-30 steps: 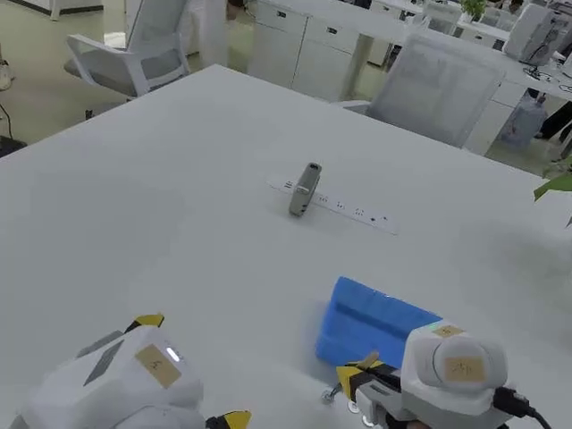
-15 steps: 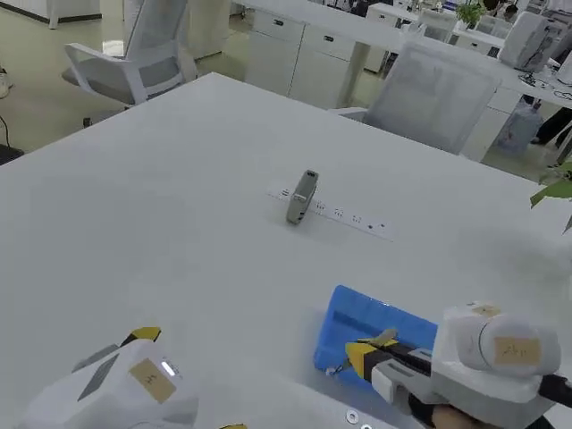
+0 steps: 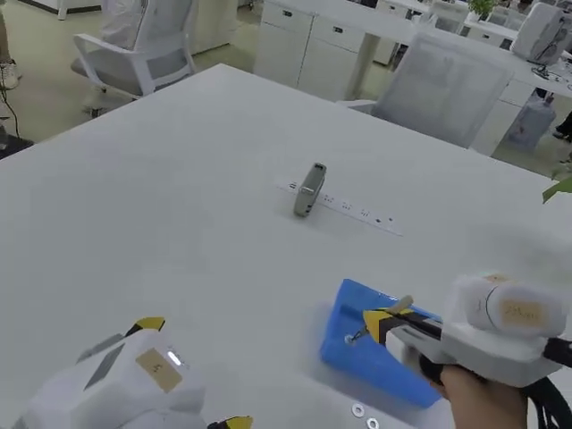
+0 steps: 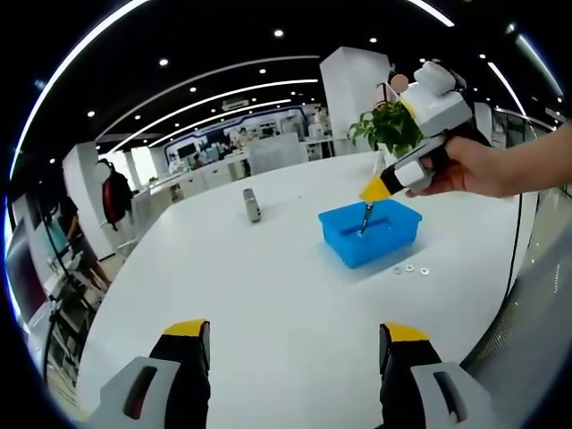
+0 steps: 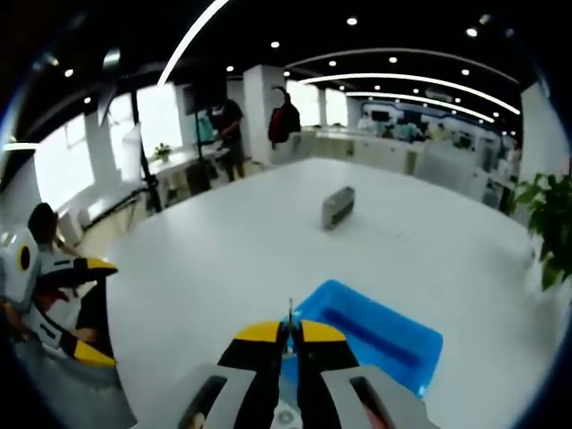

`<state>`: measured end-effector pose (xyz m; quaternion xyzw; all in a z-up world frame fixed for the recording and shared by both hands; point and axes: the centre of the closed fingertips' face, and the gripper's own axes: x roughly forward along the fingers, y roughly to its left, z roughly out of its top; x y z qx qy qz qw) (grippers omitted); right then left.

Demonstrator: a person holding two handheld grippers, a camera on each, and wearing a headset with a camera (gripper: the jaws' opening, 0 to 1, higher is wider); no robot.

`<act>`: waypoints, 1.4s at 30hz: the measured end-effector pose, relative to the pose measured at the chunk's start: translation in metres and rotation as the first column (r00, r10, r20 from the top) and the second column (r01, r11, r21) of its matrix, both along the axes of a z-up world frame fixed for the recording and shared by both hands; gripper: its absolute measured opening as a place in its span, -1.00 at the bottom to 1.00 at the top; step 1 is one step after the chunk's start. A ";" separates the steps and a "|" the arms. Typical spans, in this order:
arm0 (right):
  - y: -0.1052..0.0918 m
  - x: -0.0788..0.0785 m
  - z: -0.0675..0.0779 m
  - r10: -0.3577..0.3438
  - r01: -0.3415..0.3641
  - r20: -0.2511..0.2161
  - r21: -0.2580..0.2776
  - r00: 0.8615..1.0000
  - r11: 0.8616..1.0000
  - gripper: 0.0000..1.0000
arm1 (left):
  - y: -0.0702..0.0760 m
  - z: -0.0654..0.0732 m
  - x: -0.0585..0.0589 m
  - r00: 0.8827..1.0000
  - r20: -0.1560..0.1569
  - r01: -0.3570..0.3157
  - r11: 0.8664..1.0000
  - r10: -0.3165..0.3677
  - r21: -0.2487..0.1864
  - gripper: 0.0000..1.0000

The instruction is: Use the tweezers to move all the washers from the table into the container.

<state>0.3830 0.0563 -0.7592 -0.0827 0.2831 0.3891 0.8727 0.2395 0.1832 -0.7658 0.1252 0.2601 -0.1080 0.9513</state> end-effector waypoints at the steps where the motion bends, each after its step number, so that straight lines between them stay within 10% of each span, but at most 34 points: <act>1: -0.001 0.001 -0.003 -0.003 0.003 -0.003 -0.004 1.000 1.000 -0.97 | 0.000 0.000 0.000 1.000 0.000 0.000 1.000 0.000 0.000 0.58; 18: 0.000 0.006 -0.049 0.009 -0.012 -0.031 -0.107 0.999 0.994 -0.97 | -0.001 -0.004 -0.001 1.000 -0.020 0.006 1.000 -0.006 0.010 0.57; 33: 0.000 0.003 -0.050 0.019 -0.020 -0.004 -0.106 1.000 0.994 -0.97 | -0.002 -0.004 -0.001 1.000 -0.025 0.012 1.000 -0.011 0.013 0.56; 37: -0.001 0.007 -0.050 -0.029 0.023 -0.096 -0.064 0.995 0.998 -0.95 | -0.002 -0.004 -0.001 1.000 -0.025 0.015 1.000 -0.014 0.013 0.57; 42: -0.005 0.007 -0.047 0.005 -0.009 -0.050 -0.085 0.999 0.996 -0.94 | -0.005 -0.007 -0.002 0.999 -0.037 0.029 0.999 -0.028 0.018 0.60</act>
